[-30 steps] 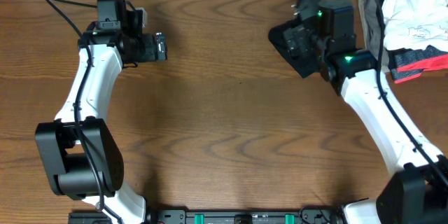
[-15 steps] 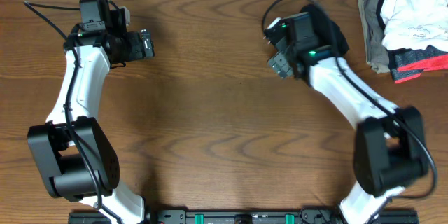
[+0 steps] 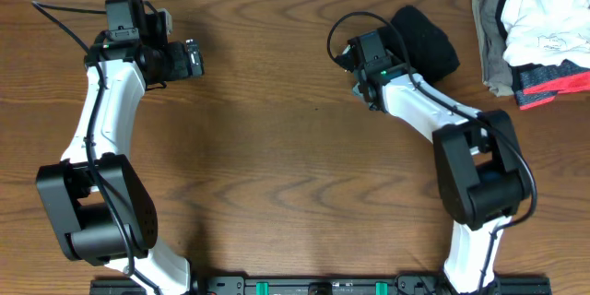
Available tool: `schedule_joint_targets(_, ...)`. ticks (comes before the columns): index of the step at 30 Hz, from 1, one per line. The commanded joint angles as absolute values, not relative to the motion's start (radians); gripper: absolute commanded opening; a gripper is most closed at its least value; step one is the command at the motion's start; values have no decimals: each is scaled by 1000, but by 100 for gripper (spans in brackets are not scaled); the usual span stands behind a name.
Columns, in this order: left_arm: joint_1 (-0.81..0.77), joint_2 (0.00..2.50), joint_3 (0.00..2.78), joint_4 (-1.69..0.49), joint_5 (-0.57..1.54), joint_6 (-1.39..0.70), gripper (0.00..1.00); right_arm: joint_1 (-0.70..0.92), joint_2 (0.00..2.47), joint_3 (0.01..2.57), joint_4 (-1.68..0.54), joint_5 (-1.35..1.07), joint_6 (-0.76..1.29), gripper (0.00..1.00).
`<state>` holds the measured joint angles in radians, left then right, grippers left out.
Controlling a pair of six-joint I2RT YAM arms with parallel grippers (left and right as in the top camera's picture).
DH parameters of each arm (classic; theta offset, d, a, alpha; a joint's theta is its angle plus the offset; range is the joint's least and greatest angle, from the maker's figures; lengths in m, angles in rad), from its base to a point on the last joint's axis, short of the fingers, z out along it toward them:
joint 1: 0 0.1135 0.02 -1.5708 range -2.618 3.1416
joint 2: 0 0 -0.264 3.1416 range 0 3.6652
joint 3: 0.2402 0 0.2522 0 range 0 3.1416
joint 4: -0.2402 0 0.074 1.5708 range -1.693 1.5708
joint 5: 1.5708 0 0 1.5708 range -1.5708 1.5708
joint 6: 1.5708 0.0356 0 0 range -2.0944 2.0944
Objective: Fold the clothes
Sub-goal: 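Lift the black bundle and carry it rightward toward the clothes stack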
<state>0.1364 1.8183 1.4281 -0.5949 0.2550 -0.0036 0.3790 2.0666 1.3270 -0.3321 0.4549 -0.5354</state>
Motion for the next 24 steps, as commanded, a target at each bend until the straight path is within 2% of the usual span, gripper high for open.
schedule_joint_targets(1, 139, 1811, 1415, -597, 250, -16, 98, 381, 2087, 1346, -305, 543, -548, 69)
schedule_joint_targets(6, 139, 1811, 1415, -612, 250, -16, 98, 370, 2104, 1346, -294, 542, -548, 66)
schedule_joint_targets(14, 139, 1811, 1415, -627, 249, -16, 98, 358, 2137, 1346, -336, 534, -578, 69)
schedule_joint_targets(17, 139, 1811, 1415, -627, 249, -16, 98, 358, 2138, 1346, -337, 509, -568, 65)
schedule_joint_targets(18, 139, 1811, 1415, -627, 249, -16, 98, 358, 2139, 1346, -337, 505, -558, 54)
schedule_joint_targets(19, 139, 1811, 1415, -627, 249, -16, 98, 356, 2141, 1346, -339, 502, -551, 32)
schedule_joint_targets(20, 139, 1811, 1415, -627, 249, -16, 98, 353, 2143, 1346, -341, 498, -544, 15)
schedule_joint_targets(21, 139, 1811, 1415, -627, 249, -16, 98, 350, 2146, 1346, -341, 497, -531, 4)
schedule_joint_targets(24, 139, 1811, 1415, -627, 249, -16, 98, 340, 2147, 1347, -341, 496, -469, 1)
